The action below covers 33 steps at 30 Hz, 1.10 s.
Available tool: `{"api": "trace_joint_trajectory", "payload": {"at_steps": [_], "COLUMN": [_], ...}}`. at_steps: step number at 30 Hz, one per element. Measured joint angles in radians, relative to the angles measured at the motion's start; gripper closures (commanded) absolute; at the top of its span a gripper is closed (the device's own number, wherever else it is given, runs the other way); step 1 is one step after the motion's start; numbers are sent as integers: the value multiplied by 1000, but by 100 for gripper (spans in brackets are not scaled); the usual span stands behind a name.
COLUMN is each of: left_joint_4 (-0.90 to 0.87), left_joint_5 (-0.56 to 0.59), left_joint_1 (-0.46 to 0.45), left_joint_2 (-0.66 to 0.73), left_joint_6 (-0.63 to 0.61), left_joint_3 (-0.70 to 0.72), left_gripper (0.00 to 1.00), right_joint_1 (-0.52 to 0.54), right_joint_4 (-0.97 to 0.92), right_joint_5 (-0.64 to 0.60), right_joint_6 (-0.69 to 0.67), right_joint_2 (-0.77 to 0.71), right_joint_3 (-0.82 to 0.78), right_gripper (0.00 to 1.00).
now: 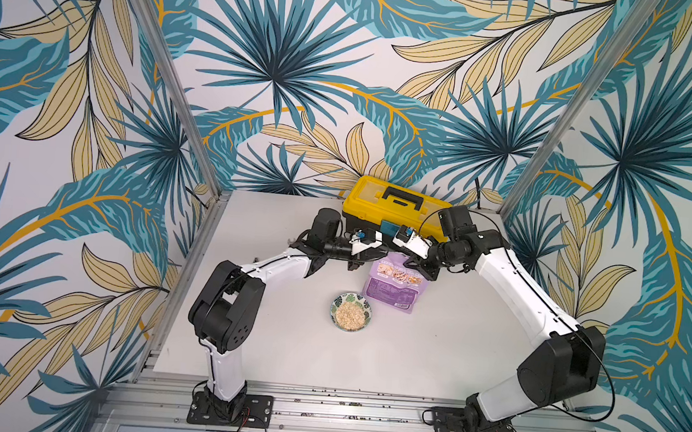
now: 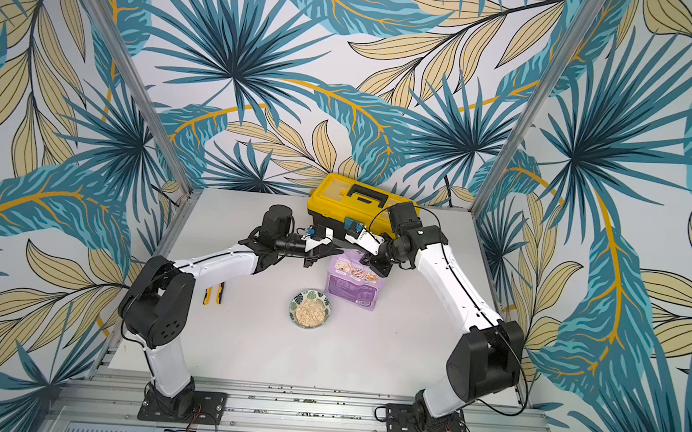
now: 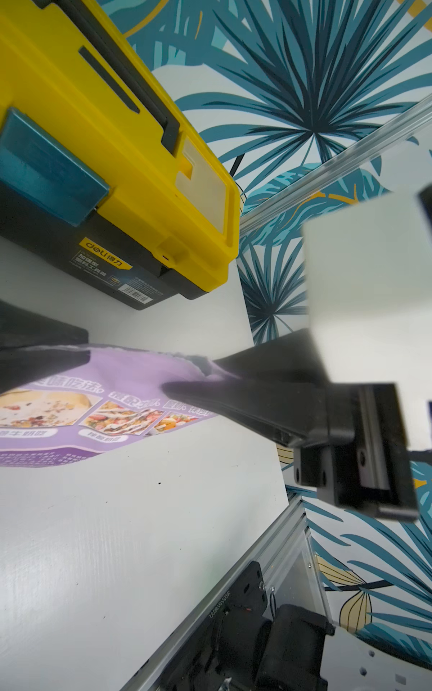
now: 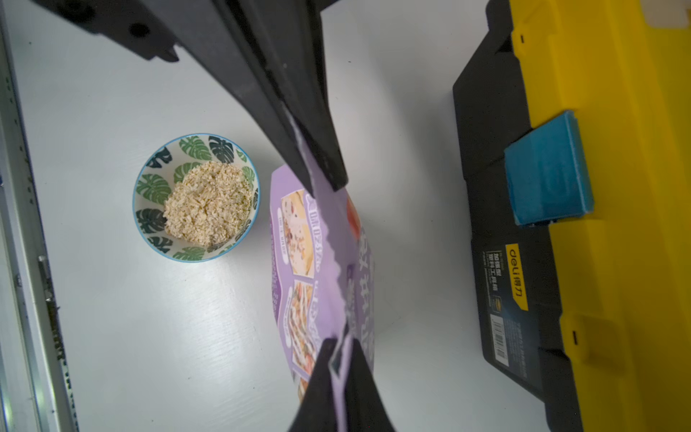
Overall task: Pour the oats into the breakfast bowl
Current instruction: Close the oats bag at the center of the board.
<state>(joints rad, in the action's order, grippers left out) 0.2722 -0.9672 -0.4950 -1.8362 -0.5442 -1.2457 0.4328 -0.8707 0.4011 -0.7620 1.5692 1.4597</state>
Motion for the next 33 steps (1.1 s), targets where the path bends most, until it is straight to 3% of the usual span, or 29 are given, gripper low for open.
{"api": "trace_joint_trajectory", "payload": {"at_steps": [2,4,5,7,9,13,16,18,21,24,27,31,33], "left_joint_4": [-1,-4,-6,-7,-10,-16,-21,-21,-24,-31,-34,-35,-34], "left_joint_5": [-1,-1,-2,-6,-9,-8,-6,-6,-9,-7,-1,5,6], "left_joint_1": [0,0,0,-2,-5,-8,-10,-10,-9,-4,-2,-2,-2], "left_joint_2": [0,0,0,0,0,0,0,0,0,0,0,0,0], "left_joint_6": [-8,-11,-14,-18,-21,-32,-36,-36,-36,-35,-35,-35,-31], "left_joint_3": [0,0,0,0,0,0,0,0,0,0,0,0,-1], "left_gripper": [100,100,100,100,100,100,100,100,100,100,100,100,88], "right_joint_1": [0,0,0,-3,-5,-7,-8,-8,-24,-55,-64,-62,-62], "right_joint_4": [0,0,1,2,2,-1,-2,2,7,2,-3,-11,-14], "right_joint_5": [-8,-21,-32,-50,-62,-64,-65,-71,-107,-135,-147,-146,-146], "right_joint_6": [-5,-2,3,4,4,10,2,3,5,6,5,-3,-5], "right_joint_2": [-2,-5,-7,-13,-17,-27,-32,-35,-46,-62,-72,-75,-77], "right_joint_3": [0,-2,-2,-2,-7,-22,-27,-31,-40,-51,-60,-62,-62], "right_gripper": [100,76,70,68,72,100,100,70,66,71,100,100,100]}}
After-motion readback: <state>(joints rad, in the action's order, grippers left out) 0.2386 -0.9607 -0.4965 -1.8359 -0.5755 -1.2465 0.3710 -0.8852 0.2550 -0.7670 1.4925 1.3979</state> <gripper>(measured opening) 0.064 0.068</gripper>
